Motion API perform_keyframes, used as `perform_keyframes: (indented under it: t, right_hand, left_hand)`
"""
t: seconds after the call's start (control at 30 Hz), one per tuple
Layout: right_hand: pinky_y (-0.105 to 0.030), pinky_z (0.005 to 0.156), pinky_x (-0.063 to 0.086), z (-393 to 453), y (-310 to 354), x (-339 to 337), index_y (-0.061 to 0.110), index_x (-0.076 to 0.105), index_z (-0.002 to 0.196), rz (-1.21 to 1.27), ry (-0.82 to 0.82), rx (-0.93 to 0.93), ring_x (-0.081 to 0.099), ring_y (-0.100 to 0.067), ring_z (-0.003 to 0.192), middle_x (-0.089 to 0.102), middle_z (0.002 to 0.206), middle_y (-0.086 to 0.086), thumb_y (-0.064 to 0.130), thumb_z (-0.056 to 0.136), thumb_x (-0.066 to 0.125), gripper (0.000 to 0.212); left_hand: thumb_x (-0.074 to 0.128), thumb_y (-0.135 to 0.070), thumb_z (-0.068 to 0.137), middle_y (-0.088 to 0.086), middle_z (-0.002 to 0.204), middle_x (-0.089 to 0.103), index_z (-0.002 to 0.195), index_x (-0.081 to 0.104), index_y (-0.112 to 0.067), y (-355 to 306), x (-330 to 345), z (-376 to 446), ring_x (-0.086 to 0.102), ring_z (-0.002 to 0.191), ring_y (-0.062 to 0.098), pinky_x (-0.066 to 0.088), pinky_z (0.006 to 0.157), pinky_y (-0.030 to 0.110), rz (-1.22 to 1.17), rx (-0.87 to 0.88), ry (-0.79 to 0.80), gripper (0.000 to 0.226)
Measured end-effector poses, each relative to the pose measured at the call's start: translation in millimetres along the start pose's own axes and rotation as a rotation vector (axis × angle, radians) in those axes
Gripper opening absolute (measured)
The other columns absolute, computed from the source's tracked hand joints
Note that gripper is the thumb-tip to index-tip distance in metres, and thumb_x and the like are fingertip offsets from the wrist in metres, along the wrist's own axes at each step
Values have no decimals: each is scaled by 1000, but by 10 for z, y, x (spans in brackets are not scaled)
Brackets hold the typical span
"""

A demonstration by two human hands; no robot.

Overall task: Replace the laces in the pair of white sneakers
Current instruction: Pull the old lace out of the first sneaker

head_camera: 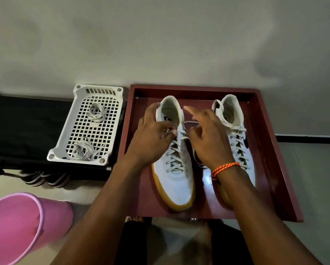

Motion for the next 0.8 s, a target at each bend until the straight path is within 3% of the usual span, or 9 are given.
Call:
perform_keyframes:
  t: [0.13,0.23,0.33,0.4,0.47,0.5,0.6,0.7,0.8]
  right_hand:
    - [-40,92,58,-31,28,18,48,59,135,142,208,30,60,-6,109,50,125,15,46,86,54,49]
    - [-41,89,58,-56,34,-14,49,54,130,87,270,14,61,-8,106,52,128,16,47,85,70,47]
    - [-40,85,59,-49,19,-32,46,57,122,116,240,8,62,-6,101,56,124,13,43,83,80,45]
    - [-40,84,59,-51,8,-28,45,58,117,143,209,30,62,-2,98,57,121,13,40,81,83,44]
    - [-39,84,59,-55,15,-14,45,59,114,142,183,47,62,-1,97,57,118,13,40,79,84,43]
    - [-40,84,59,-52,16,-2,45,59,112,144,173,50,62,-2,97,57,116,13,41,78,84,43]
    - [-44,82,60,-51,22,28,45,59,111,161,166,56,65,-9,99,57,115,15,45,76,83,43]
    - [-44,84,61,-64,2,48,45,59,114,182,165,55,66,-9,101,57,118,15,44,82,79,38]
    - [-41,91,60,-60,-24,54,45,61,121,205,158,49,64,-8,108,58,121,13,42,88,77,37]
  left_hand:
    - [69,-28,102,-7,172,16,97,77,-31,-67,57,1,27,153,34,29,107,36,-27,17,-35,10]
    - [73,-24,99,-11,168,26,88,76,-31,-52,28,33,40,147,25,39,103,38,-31,38,-76,13]
    - [74,-16,96,-22,152,47,81,74,-31,-59,-17,36,64,115,16,57,84,41,-201,50,-90,22]
    - [71,-7,94,-38,123,59,83,75,-22,-74,-69,20,68,97,0,60,75,40,-447,-28,-82,20]
    - [66,-7,94,-29,117,65,84,75,-8,-71,-114,20,69,88,-6,58,80,29,-599,-158,-119,14]
    - [63,-10,96,-18,112,70,89,76,-8,-45,-121,28,70,84,1,57,81,29,-691,-238,-142,15]
    - [53,-17,99,5,74,72,76,70,-17,-10,-102,31,66,72,20,56,79,44,-747,-337,-205,29]
    - [57,-28,98,0,103,71,86,72,-27,30,-86,52,69,89,11,60,86,46,-319,-113,-373,20]
    - [60,-39,100,-6,147,47,106,76,-32,-17,-3,46,54,129,13,50,100,40,-120,77,-271,18]
Point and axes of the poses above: each hand's wrist, its own z-axis towards the middle knuckle, its own x-axis out of the palm, y = z × x, the point moved 1 cm from there along z, towards the middle knuckle
